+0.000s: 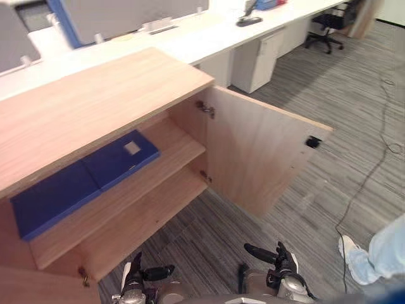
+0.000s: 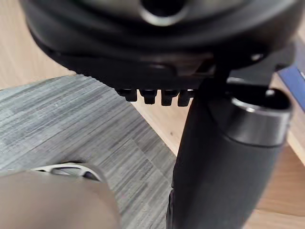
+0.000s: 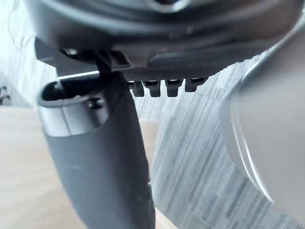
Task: Walk over to the cabinet, pick up the folder, carry it to the office cabinet, place the folder inside the office cabinet, then close the office cabinet door
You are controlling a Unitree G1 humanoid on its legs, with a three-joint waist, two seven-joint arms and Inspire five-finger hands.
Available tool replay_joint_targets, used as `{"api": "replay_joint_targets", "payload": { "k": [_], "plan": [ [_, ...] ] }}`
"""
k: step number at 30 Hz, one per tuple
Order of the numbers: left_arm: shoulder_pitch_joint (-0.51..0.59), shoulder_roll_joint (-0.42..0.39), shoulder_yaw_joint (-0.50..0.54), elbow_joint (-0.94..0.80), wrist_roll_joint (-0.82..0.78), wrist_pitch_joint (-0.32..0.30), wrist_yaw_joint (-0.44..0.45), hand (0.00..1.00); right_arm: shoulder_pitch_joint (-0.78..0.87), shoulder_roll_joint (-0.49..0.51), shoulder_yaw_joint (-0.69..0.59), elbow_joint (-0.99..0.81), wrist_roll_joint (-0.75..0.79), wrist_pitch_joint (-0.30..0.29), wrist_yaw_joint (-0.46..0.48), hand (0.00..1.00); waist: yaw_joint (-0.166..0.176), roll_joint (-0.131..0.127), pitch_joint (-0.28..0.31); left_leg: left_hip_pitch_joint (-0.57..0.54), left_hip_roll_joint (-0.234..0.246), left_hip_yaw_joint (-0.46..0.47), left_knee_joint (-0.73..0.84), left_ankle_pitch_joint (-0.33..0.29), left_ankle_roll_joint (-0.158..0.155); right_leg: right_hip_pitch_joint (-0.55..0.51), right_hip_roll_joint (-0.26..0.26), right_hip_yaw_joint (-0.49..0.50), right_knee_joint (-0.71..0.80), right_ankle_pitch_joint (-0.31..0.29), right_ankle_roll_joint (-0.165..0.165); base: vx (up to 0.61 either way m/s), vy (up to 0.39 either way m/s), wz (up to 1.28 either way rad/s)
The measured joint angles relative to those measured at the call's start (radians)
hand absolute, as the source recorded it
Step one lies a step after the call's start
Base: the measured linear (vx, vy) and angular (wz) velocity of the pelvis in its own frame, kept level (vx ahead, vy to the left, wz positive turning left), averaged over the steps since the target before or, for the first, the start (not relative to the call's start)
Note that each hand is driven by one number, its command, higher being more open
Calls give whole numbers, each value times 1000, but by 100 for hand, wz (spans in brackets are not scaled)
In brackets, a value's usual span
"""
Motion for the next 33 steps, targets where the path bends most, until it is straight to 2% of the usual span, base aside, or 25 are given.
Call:
{"api": "replay_joint_targets", "payload": {
  "k": [1,2,3,4,7,9,14,19,24,28,33],
  "plan": [
    [4,5,6,-2,-20,-4,6,100,8,10,-4,0,21,0,-12,100,8,-26,-13,23,0,23,-17,-4,-25,40,-22,-17,-52,-55,87,69,-293,-67],
    [-4,-2,14,9,-25,-5,11,100,5,10,-9,1,22,0,-15,100,7,-29,-15,29,8,26,-19,-5,-40,46,-8,-26,-70,-66,110,68,-299,-59],
    [-7,-32,23,23,-36,-2,10,100,15,9,-35,1,26,1,-24,100,7,-8,-34,41,19,21,-67,1,-45,48,34,-23,-119,-54,95,68,-252,-60],
    [-4,-62,34,23,-36,-5,14,100,16,2,-57,0,33,1,-35,100,10,8,-48,63,19,22,-135,22,-33,48,68,-7,-162,-33,84,65,-161,-63],
    [-12,-90,42,37,-30,-4,6,100,19,-9,-85,0,61,1,-55,100,7,20,-62,109,35,28,-252,99,-30,48,140,16,-223,-1,61,95,-117,-53],
    [-14,-91,43,46,-33,-1,7,100,22,-18,-84,-5,61,1,-64,100,-5,13,-70,124,37,30,-289,120,-19,50,155,18,-236,5,49,126,-87,-20],
    [-21,-84,4,56,-32,2,14,100,22,-56,-84,-100,37,1,-79,100,-16,16,-92,124,22,23,-345,163,-44,76,157,5,-317,39,54,128,21,7],
    [-7,-64,-71,24,-23,2,16,100,-30,-81,-83,-187,-46,-7,-92,100,-20,1,-110,123,-15,-22,-350,180,-43,143,125,-3,-429,95,73,61,94,14],
    [3,-44,-118,19,-7,0,6,100,-186,-177,-83,-186,-63,-12,-106,100,-16,-1,-111,119,-45,-45,-350,181,-42,180,98,-7,-495,144,84,-49,82,9],
    [12,-32,-124,19,4,0,-4,100,-347,-264,-68,-128,-59,-29,-108,100,-10,-1,-109,94,-48,-79,-362,181,-42,181,98,-24,-540,186,86,-136,38,14],
    [4,-33,-113,19,-13,-1,-5,100,-457,-283,4,-109,-57,-38,-107,100,9,-7,-99,94,-56,-92,-379,180,-41,189,101,-16,-592,233,80,-167,18,-3]
  ]
}}
